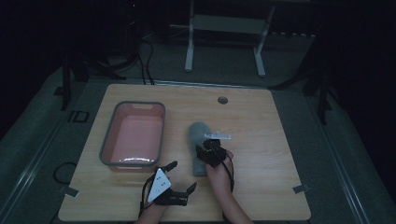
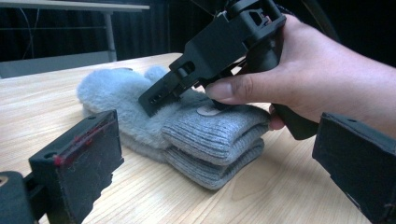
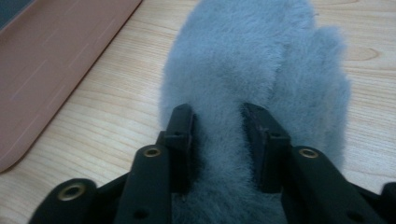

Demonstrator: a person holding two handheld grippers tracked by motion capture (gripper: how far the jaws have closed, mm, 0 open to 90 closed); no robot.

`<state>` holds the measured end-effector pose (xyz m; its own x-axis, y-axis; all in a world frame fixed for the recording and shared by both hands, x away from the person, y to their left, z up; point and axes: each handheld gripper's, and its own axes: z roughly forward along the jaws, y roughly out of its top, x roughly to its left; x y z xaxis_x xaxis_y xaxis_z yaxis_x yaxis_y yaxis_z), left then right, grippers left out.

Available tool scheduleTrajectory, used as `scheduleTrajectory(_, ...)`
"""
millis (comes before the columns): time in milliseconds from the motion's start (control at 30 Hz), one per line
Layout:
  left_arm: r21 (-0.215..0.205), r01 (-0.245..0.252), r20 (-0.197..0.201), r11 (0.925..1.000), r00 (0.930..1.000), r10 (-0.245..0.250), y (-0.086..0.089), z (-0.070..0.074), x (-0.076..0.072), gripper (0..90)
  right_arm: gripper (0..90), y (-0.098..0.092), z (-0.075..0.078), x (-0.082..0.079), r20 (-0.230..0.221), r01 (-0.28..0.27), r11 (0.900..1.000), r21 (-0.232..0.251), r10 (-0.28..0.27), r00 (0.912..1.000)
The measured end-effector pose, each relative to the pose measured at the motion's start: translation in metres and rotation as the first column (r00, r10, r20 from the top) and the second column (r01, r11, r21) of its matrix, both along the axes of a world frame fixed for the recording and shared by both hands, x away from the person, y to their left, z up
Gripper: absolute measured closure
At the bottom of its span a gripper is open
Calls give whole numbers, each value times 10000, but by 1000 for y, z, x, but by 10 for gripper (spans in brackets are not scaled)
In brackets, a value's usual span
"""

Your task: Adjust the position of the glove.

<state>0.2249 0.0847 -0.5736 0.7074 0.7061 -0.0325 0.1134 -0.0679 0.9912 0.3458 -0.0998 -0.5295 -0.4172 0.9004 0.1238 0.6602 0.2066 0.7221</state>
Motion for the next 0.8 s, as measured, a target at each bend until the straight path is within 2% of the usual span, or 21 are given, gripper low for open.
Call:
scheduleTrajectory(100, -18, -39, 10, 10000, 10000, 39, 0, 0, 0, 18, 609, -1, 3, -1, 20, -93, 10000, 17, 93, 10000)
scheduleTrajectory(133, -64, -23, -58, 10000, 10000, 23, 0, 0, 1, 18, 646, -8, 15, -2, -52, -322, 9989, 345, 324, 9995)
scheduleTrajectory(167, -64, -23, -58, 10000, 10000, 23, 0, 0, 1, 18, 631, -12, 20, -2, -47, -465, 9977, 502, 468, 9989)
scheduleTrajectory(233, 63, 2, 66, 10000, 10000, -3, -1, 0, 0, 18, 562, -20, 29, -3, 401, -905, 9936, 671, 880, 9953)
scheduleTrajectory(267, 134, -12, 105, 9999, 9999, 11, -1, 0, -1, 18, 565, -23, 33, -3, 529, -1097, 9916, 681, 1062, 9929)
scheduleTrajectory(300, 165, -49, 110, 9999, 9999, 47, -2, 0, -1, 18, 527, -27, 36, -3, 625, -1339, 9888, 665, 1298, 9896)
scheduleTrajectory(333, 249, -59, -108, 9997, 9999, 62, -3, 1, -1, 18, 493, -31, 38, -2, 891, -1573, 9859, 567, 1520, 9844)
scheduleTrajectory(367, 153, -8, -428, 9999, 9991, 14, -3, 2, 0, 18, 488, -35, 40, -2, 958, -1707, 9838, 540, 1651, 9816)
scheduleTrajectory(400, 153, -8, -428, 9999, 9991, 14, -3, 2, 0, 18, 474, -40, 42, -1, 948, -1810, 9816, 610, 1748, 9800)
scheduleTrajectory(433, -14, -3, -949, 10000, 9955, 2, -3, 6, 0, 18, 444, -45, 43, 0, 921, -1832, 9813, 597, 1774, 9798)
scheduleTrajectory(467, -29, 4, -1169, 10000, 9931, -8, -4, 9, 1, 29, 387, -49, 44, 2, 813, -1906, 9802, 534, 1860, 9792)
scheduleTrajectory(500, 89, 15, -1299, 10000, 9915, -3, -4, 12, 1, 48, 372, -54, 45, 5, 688, -2100, 9761, 567, 2060, 9761)
scheduleTrajectory(533, 127, 32, -1402, 9999, 9901, -14, -4, 16, 2, 48, 355, -60, 46, 6, 756, -2253, 9728, 534, 2211, 9723)
scheduleTrajectory(600, 12, 72, -1571, 10000, 9876, -69, -4, 24, 4, 47, 202, -71, 48, 9, 723, -2484, 9660, 715, 2434, 9672)
scheduleTrajectory(633, 12, 72, -1571, 10000, 9876, -69, -4, 24, 4, 48, 127, -77, 49, 11, 565, -2830, 9556, 828, 2790, 9586)
scheduleTrajectory(667, 86, 94, -1738, 9999, 9847, -78, -6, 35, 10, 47, 135, -82, 50, 12, 500, -2991, 9506, 824, 2958, 9539)
scheduleTrajectory(733, 282, 100, -1775, 9996, 9841, -48, -9, 46, 16, 48, 118, -91, 52, 13, 576, -3087, 9478, 799, 3048, 9507)
scheduleTrajectory(767, 420, 116, -1837, 9991, 9830, -37, -11, 52, 20, 48, 129, -95, 53, 13, 773, -3191, 9434, 906, 3128, 9467)
scheduleTrajectory(800, 573, 144, -1956, 9983, 9807, -29, -14, 58, 26, 48, 151, -100, 54, 12, 1254, -3256, 9416, 858, 3140, 9411)
